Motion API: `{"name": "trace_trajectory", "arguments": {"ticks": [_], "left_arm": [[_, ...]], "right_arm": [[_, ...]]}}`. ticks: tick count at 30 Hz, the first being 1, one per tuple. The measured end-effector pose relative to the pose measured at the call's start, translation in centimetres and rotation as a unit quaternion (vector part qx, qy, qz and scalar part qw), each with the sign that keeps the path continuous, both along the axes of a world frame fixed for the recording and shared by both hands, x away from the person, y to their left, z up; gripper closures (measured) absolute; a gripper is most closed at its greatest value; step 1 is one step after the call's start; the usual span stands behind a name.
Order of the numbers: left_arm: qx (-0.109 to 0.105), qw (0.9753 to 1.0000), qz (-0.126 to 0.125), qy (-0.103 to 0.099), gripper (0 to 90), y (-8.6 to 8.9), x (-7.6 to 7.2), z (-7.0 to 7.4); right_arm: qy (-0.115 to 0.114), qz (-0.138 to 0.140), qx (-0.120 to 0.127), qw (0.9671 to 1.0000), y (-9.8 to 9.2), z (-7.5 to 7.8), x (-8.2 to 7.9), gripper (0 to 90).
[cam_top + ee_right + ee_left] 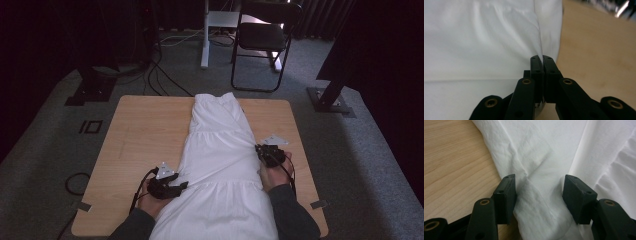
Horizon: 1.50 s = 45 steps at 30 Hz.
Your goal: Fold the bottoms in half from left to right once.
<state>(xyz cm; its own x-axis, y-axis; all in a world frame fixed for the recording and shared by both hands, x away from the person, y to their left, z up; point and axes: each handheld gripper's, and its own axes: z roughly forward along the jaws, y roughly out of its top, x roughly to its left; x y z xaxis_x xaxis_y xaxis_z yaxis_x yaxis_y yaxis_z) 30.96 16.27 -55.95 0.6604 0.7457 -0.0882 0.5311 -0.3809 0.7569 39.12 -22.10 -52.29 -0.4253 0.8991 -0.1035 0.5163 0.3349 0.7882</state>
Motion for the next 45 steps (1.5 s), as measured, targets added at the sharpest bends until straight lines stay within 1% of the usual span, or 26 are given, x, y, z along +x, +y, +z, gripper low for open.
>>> {"name": "trace_trajectory", "arguments": {"ticks": [2,3,4,5,8,10,12,14,16,18,19,21,23,24,25,26,27,28,29,31,33,36,39,42,43,45], "left_arm": [[-0.002,1.0000,-0.003,0.003,44.7,0.1,0.1,0.0],[-0.003,1.0000,-0.002,0.009,44.3,0.1,0.2,0.1],[0.003,0.9999,0.000,0.012,42.8,0.2,0.3,0.4],[0.006,0.9999,0.005,0.006,40.0,0.2,0.4,0.7],[0.005,0.9997,0.013,-0.020,38.3,0.5,1.4,2.5],[0.002,0.9993,0.019,-0.032,37.0,0.4,2.7,3.7],[0.011,0.9989,0.026,-0.037,35.8,-0.1,4.5,4.5],[0.012,0.9989,0.034,-0.030,35.4,-0.7,6.6,4.7],[0.013,0.9981,0.053,-0.027,35.4,-1.3,8.7,4.6],[-0.002,0.9978,0.066,-0.006,35.3,-1.7,10.6,4.1],[-0.001,0.9976,0.069,0.007,34.5,-1.9,11.4,3.7],[0.017,0.9965,0.078,0.026,34.4,-2.4,12.7,2.5],[0.028,0.9955,0.081,0.041,34.7,-2.7,13.3,1.3],[0.025,0.9961,0.080,0.026,35.7,-2.7,13.1,1.0],[0.024,0.9964,0.078,0.026,38.5,-2.6,12.9,1.1],[0.026,0.9968,0.070,0.026,50.2,-2.5,12.6,1.1],[0.038,0.9967,0.068,0.020,63.2,-2.4,12.2,1.2],[0.042,0.9970,0.063,0.017,70.2,-2.3,11.8,1.1],[0.037,0.9976,0.054,0.019,76.8,-1.9,11.5,1.1],[0.026,0.9983,0.049,0.016,83.4,-1.2,10.4,0.9],[0.019,0.9988,0.042,0.014,84.2,-0.4,9.1,0.7],[0.009,0.9995,0.030,0.010,83.7,0.6,6.3,0.4],[0.008,0.9997,0.022,0.003,83.4,1.3,3.6,0.2],[0.025,0.9995,0.017,0.001,83.2,1.2,1.7,0.4],[0.035,0.9993,0.014,-0.003,82.9,1.1,1.3,0.5],[0.047,0.9987,0.013,-0.012,82.5,0.9,0.9,0.5]], "right_arm": [[0.033,-0.007,0.004,0.9994,-0.2,-2.1,0.5,87.2],[0.046,-0.010,0.007,0.9988,-0.3,-2.9,0.7,87.1],[0.052,-0.012,0.011,0.9985,-0.3,-3.4,0.9,87.2],[0.050,-0.012,0.016,0.9986,-0.3,-3.5,0.9,87.1],[0.056,-0.010,0.002,0.9984,-0.1,-3.3,1.0,87.2],[0.059,-0.009,0.007,0.9982,-0.2,-3.2,1.1,87.3],[0.059,-0.010,0.018,0.9980,-0.3,-3.3,1.1,87.7],[0.058,-0.011,0.028,0.9979,-0.5,-3.4,1.1,87.9],[0.062,-0.011,0.038,0.9973,-0.7,-3.5,1.1,87.9],[0.065,-0.008,0.049,0.9967,-1.0,-3.5,1.2,88.0],[0.066,-0.006,0.052,0.9965,-1.0,-3.5,1.2,88.0],[0.065,-0.004,0.054,0.9964,-1.1,-3.6,1.3,88.0],[0.063,-0.006,0.051,0.9967,-1.0,-3.6,1.2,88.1],[0.062,-0.007,0.050,0.9968,-1.0,-3.6,1.2,88.1],[0.061,-0.007,0.049,0.9969,-1.0,-3.6,1.1,88.3],[0.061,-0.007,0.050,0.9969,-1.0,-3.6,1.1,88.3],[0.063,-0.007,0.051,0.9967,-1.0,-3.6,1.1,88.4],[0.065,-0.007,0.052,0.9965,-0.9,-3.6,1.0,88.3],[0.068,-0.005,0.051,0.9964,-0.9,-3.5,0.9,88.3],[0.069,0.001,0.046,0.9965,-0.7,-3.5,0.3,88.4],[0.074,0.012,0.046,0.9962,-0.6,-3.4,-0.7,88.3],[0.079,0.033,0.042,0.9954,-0.4,-3.4,-2.6,88.0],[0.090,0.052,0.047,0.9935,-0.5,-3.4,-4.5,87.6],[0.099,0.060,0.062,0.9914,-0.4,-3.5,-6.5,87.5],[0.100,0.063,0.061,0.9912,-0.3,-3.5,-7.2,87.5],[0.108,0.072,0.055,0.9900,-0.2,-3.4,-8.1,87.1]]}}
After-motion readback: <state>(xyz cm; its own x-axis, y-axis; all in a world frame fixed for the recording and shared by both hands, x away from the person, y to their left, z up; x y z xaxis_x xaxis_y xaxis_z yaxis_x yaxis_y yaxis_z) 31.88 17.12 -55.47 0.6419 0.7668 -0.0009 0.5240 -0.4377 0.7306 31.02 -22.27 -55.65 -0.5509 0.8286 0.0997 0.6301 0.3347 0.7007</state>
